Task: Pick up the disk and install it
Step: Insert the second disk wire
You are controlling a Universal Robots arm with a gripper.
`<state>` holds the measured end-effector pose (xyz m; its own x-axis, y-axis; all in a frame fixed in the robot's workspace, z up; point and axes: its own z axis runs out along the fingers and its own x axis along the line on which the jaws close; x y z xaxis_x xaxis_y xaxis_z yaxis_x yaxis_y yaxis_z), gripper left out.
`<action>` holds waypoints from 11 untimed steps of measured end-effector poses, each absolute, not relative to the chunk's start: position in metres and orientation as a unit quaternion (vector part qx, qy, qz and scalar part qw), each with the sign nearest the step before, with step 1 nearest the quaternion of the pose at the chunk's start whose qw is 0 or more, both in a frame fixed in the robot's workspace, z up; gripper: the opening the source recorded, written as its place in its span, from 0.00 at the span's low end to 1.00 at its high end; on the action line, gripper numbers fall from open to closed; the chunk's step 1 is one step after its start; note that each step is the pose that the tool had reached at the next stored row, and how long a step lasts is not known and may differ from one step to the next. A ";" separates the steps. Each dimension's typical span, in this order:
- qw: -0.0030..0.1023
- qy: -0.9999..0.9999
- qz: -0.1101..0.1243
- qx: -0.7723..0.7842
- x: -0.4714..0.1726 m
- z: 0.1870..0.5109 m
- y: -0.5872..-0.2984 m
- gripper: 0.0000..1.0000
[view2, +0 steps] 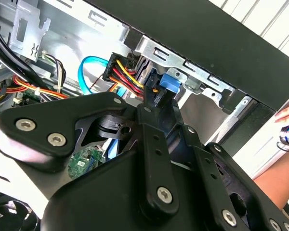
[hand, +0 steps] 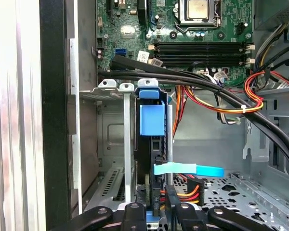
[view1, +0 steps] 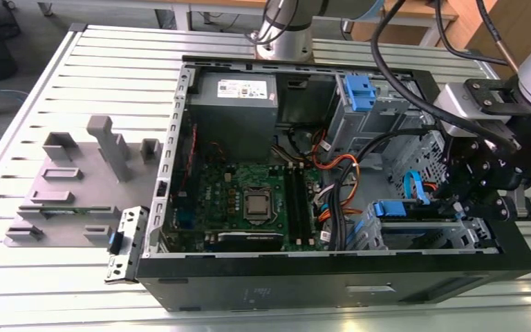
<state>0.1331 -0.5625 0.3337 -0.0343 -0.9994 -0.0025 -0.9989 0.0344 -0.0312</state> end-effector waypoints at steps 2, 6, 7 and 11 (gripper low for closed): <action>0.012 0.719 -0.010 -0.695 0.134 0.334 -0.563 0.29; 0.012 0.719 -0.010 -0.695 0.134 0.334 -0.563 0.29; 0.012 0.719 -0.010 -0.695 0.134 0.334 -0.563 0.29; 0.012 0.719 -0.010 -0.695 0.134 0.334 -0.563 0.29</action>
<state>0.1344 -0.5625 0.3337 -0.0343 -0.9994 -0.0026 -0.9989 0.0343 -0.0312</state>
